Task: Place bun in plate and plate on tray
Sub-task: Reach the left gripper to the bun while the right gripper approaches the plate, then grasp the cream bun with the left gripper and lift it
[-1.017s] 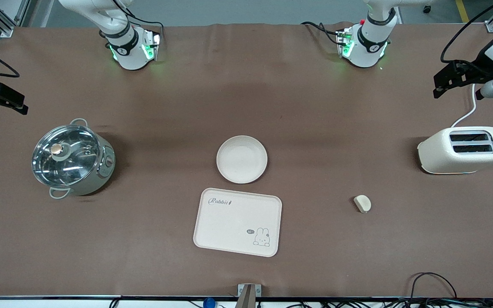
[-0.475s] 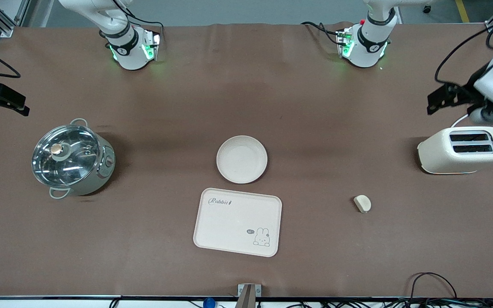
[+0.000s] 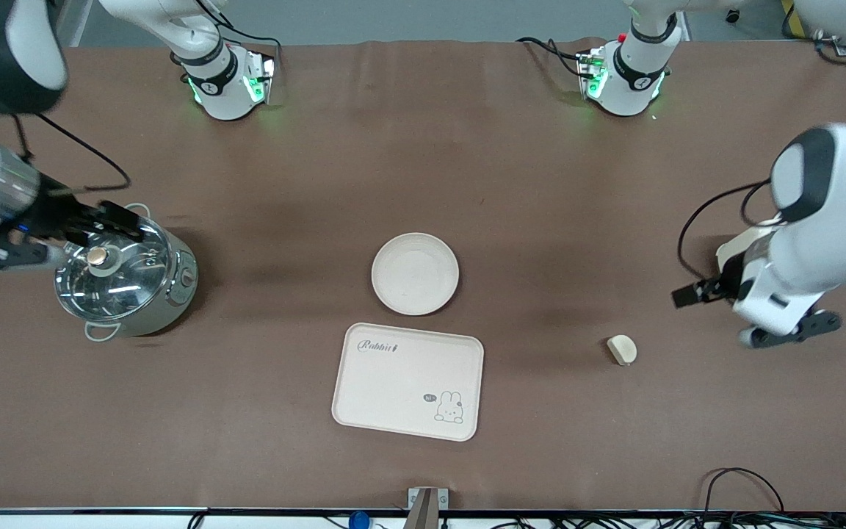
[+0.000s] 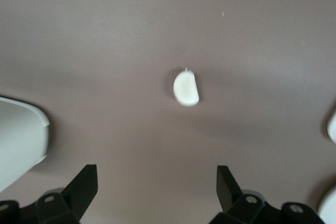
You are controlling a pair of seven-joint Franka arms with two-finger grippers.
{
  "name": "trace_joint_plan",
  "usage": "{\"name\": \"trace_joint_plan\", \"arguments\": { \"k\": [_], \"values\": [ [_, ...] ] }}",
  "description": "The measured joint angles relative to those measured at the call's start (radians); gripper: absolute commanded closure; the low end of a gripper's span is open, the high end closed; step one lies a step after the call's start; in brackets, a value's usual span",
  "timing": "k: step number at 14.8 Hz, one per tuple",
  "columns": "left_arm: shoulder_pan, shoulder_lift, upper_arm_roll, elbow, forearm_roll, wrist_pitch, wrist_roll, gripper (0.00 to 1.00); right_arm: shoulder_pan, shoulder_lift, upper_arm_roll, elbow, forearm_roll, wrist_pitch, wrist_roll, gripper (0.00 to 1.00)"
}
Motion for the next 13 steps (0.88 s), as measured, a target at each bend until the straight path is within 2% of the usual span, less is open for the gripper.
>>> {"name": "trace_joint_plan", "arguments": {
  "k": [4, 8, 10, 13],
  "values": [
    [-0.009, 0.162, -0.001, -0.011, 0.000, 0.175, -0.100, 0.00, 0.083, 0.029, 0.003, -0.227, 0.125, 0.267, 0.000, 0.00],
    [-0.023, 0.283, -0.001, -0.012, 0.000, 0.290, -0.165, 0.01, 0.240, 0.059, 0.006, -0.403, 0.321, 0.507, 0.004, 0.00],
    [-0.025, 0.327, -0.001, -0.011, 0.000, 0.322, -0.168, 0.07, 0.334, 0.103, 0.007, -0.436, 0.406, 0.613, 0.031, 0.00],
    [-0.025, 0.362, -0.001, -0.011, 0.000, 0.360, -0.169, 0.38, 0.461, 0.199, 0.008, -0.433, 0.489, 0.761, 0.069, 0.00]
  ]
}}
